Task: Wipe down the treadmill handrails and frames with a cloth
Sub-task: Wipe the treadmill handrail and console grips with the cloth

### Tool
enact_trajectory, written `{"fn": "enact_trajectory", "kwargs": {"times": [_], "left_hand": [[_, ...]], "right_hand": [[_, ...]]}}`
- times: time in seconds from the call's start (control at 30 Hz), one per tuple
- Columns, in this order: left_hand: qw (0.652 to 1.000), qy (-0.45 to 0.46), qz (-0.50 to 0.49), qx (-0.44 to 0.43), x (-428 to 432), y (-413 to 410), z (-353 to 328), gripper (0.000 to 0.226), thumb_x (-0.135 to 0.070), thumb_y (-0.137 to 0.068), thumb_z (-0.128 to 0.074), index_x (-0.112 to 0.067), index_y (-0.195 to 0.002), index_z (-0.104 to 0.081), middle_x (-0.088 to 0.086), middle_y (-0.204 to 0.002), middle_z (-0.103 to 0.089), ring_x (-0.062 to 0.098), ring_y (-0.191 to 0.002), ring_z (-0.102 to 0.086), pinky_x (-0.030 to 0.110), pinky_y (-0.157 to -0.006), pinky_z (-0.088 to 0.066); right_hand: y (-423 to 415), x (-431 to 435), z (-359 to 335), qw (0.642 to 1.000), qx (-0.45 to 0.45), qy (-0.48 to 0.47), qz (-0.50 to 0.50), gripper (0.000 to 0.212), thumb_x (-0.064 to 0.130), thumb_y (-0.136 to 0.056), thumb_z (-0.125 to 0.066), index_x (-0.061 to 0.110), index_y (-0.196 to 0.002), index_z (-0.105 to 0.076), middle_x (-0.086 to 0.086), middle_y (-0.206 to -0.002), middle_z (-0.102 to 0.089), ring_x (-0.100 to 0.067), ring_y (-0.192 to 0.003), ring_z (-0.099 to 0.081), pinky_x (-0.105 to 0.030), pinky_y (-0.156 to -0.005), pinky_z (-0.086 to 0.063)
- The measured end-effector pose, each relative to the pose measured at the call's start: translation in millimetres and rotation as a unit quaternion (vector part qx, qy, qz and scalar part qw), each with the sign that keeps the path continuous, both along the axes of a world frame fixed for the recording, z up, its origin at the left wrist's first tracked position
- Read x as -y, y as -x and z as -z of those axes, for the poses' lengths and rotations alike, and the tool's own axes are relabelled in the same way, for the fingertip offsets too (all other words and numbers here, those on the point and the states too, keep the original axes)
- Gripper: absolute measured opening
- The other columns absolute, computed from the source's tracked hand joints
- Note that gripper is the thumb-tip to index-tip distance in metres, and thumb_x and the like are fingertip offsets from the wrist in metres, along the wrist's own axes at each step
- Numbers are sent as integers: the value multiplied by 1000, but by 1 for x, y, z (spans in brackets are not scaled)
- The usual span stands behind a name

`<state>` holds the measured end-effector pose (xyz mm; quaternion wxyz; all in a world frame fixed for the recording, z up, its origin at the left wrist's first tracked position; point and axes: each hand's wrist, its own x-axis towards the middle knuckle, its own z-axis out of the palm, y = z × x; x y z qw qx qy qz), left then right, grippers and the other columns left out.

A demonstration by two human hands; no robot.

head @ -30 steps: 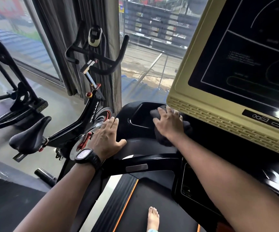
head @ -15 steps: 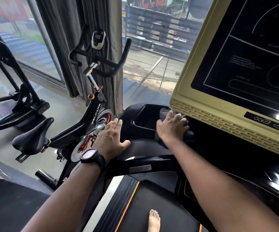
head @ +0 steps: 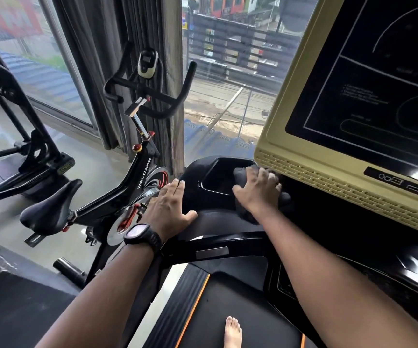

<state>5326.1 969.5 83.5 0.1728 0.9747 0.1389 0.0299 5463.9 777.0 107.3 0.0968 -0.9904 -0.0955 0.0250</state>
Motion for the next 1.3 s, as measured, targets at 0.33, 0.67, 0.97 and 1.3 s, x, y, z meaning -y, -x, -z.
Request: {"fn": "enact_trajectory", "kwargs": {"times": [0.33,0.67,0.97,1.3], "left_hand": [[1000,-2,0,4,1,1,-1,88,-53,-84,-58,-14,-155,-23,7,-163,-22,21,-149,-20,45,-117,-28],[1000,-4,-3,2,1,2,-2,88,-52,-84,-59,-14,-155,-24,6,-162,-23,21,-149,-21,45,-116,-30],[1000,4,0,-6,-1,0,-1,92,-58,-79,-50,-14,-155,-23,7,-162,-24,22,-148,-22,46,-117,-30],[1000,18,-8,-8,-3,3,-4,93,-55,-72,-41,-15,-154,-27,4,-162,-25,19,-149,-21,44,-119,-27]], "right_hand": [[-9,9,-4,996,-41,6,84,63,55,-95,-45,26,-151,-38,-18,-156,-35,-43,-140,-31,-59,-111,-29],[-2,6,11,999,-7,14,-43,63,60,-94,-49,32,-150,-40,-12,-163,-26,-41,-147,-23,-64,-116,-23],[0,33,11,882,72,151,-441,91,58,-84,-64,34,-158,-18,-9,-164,-22,-36,-149,-21,-59,-117,-31],[-10,23,16,739,183,169,-626,73,39,-83,-58,41,-153,-39,-8,-164,-31,-45,-142,-38,-57,-95,-51]]}}
